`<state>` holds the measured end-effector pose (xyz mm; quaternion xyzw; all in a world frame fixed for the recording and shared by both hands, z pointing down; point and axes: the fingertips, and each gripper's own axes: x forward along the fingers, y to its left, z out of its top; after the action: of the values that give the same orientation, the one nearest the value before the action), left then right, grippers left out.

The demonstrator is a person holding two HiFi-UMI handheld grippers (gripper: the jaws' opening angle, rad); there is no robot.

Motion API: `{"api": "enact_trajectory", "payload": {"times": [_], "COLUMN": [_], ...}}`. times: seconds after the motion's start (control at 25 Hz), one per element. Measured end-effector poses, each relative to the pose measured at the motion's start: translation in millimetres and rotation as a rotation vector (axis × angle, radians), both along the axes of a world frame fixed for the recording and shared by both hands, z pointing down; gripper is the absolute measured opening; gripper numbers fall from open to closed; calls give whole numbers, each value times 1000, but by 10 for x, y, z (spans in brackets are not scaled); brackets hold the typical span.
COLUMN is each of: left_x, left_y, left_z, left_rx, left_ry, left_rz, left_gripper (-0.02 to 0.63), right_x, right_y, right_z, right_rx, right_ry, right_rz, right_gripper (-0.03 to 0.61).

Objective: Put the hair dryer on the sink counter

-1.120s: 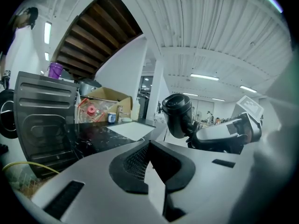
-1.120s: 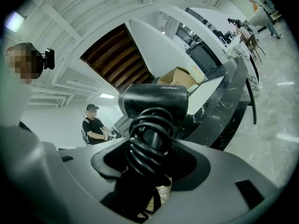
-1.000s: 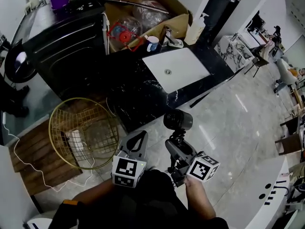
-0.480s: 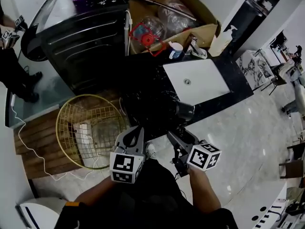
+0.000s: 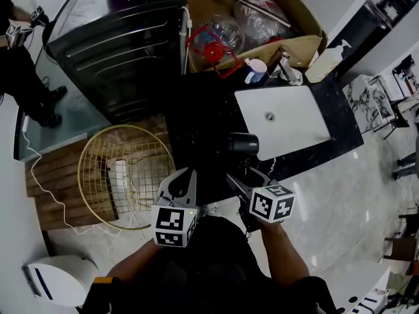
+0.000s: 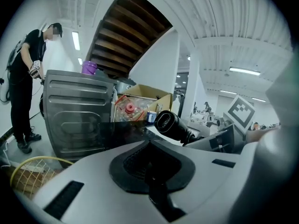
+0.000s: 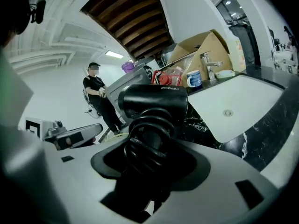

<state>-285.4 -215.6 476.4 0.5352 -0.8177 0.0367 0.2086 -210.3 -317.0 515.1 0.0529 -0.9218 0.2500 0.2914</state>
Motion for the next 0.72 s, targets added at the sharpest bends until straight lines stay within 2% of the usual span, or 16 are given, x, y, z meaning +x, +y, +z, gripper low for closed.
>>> {"api": "enact_trajectory", "payload": {"times": [0.36,0.72], "left_x": [-117,-158], "left_y": [-161,-142], "left_z": [165,272], "left_rx": [-45,-71], "left_ry": [19,33], "left_rz": [-35,-55], "left_gripper": [6,6], "right_x": [-216,-352], "right_y": [-132,-35], "right_z": [307,497], "right_rx": [62,77], "right_ry": [96,146], "right_rz": [-69,-122], "right_gripper": [265,265]}}
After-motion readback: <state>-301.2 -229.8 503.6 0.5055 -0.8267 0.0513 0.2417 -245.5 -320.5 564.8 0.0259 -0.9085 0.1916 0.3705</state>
